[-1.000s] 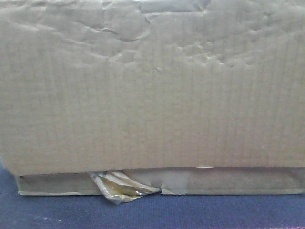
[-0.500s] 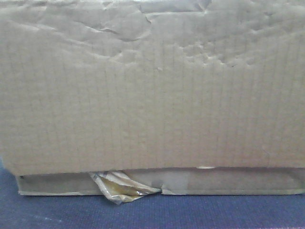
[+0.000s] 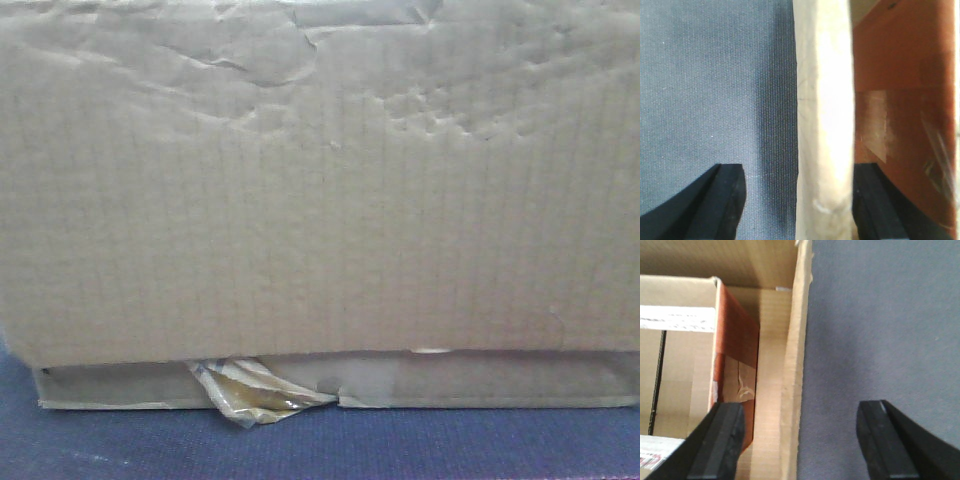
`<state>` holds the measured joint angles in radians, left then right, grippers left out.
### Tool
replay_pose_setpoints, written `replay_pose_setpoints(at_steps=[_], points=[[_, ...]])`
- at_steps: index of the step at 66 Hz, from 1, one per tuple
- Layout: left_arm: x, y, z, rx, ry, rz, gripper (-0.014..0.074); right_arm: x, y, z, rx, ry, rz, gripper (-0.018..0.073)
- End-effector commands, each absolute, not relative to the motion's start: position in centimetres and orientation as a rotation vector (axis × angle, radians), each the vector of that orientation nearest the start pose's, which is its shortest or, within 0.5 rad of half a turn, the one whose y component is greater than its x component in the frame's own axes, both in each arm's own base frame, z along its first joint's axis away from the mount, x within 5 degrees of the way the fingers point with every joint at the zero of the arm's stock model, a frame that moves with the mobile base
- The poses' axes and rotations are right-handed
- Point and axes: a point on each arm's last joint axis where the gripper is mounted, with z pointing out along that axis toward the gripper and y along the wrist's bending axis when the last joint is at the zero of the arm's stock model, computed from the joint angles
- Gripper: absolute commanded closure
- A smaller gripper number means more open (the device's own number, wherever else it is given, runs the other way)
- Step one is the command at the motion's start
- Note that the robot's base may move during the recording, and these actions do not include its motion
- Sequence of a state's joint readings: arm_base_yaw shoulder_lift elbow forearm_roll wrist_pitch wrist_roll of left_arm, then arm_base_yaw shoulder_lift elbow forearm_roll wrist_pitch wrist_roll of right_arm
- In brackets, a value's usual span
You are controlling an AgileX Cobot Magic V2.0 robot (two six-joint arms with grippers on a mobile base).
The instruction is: Stack two boxes on right shelf middle
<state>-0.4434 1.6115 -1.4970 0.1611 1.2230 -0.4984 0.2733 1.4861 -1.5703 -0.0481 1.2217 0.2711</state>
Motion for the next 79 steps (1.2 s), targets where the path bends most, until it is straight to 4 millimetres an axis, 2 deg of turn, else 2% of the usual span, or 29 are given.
replay_pose_setpoints(at_steps=[1,9,19,79], points=[[30.4,-12.9,33.4,-0.038,2.783,-0.016,0.0246,29.7,8.3,37.9,-0.001,2.679,0.174,0.0219],[30.4,-12.9,33.4,-0.038,2.783,-0.016,0.0246,29.6,8.5,36.3,0.003,2.738,0.184,0.0253],[30.4,-12.9,33.4,-0.038,2.783,-0.016,0.0246,29.4,8.3,35.3,0.002,2.773,0.158,0.0273],[30.4,-12.8,33.5,-0.034,2.777,0.001,0.0246,29.3,8.5,34.8,-0.003,2.789,0.156,0.0273]])
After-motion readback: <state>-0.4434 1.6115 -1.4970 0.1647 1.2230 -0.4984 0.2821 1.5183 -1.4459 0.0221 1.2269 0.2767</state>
